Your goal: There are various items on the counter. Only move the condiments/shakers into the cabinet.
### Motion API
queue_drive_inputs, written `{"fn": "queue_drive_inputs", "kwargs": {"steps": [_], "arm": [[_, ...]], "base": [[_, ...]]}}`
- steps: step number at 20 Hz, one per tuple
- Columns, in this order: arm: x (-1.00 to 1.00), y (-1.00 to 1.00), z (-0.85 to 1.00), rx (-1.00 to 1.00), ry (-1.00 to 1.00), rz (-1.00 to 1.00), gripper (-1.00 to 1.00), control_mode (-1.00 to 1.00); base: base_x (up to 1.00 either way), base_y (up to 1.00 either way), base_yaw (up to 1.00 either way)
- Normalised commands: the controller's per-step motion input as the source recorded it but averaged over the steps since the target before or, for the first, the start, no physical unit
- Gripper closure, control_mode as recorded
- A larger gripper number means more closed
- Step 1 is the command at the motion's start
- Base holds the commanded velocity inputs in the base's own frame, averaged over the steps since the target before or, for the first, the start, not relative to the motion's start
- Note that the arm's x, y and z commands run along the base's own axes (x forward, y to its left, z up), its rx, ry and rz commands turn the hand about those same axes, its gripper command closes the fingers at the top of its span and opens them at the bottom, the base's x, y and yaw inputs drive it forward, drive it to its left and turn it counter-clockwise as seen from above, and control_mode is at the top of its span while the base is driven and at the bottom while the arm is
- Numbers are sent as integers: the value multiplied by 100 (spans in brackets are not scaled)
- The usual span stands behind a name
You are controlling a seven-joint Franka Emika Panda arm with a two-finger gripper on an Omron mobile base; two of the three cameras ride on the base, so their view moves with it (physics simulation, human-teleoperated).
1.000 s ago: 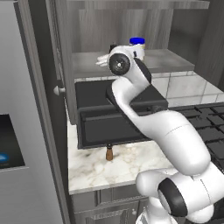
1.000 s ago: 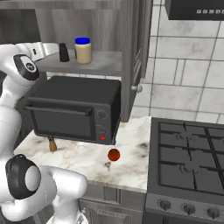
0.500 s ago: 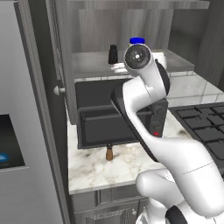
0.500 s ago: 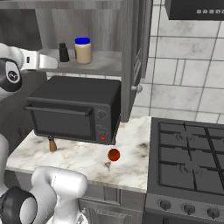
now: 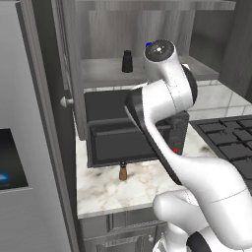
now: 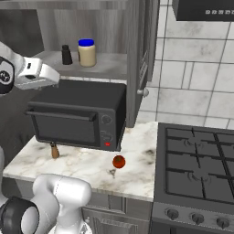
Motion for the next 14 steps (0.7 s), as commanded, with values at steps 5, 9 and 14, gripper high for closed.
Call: {"fn": "queue_drive_inputs", "kwargs": {"steps": [5,9,14], "arm": [[-42,0,-100,8,19,15,-100,-100],[-62,0,-100,22,3,15,-100,-100],[-16,4,-50,24,0,16,-100,-100]], "base": [[0,0,0],[0,0,0],[0,0,0]]}}
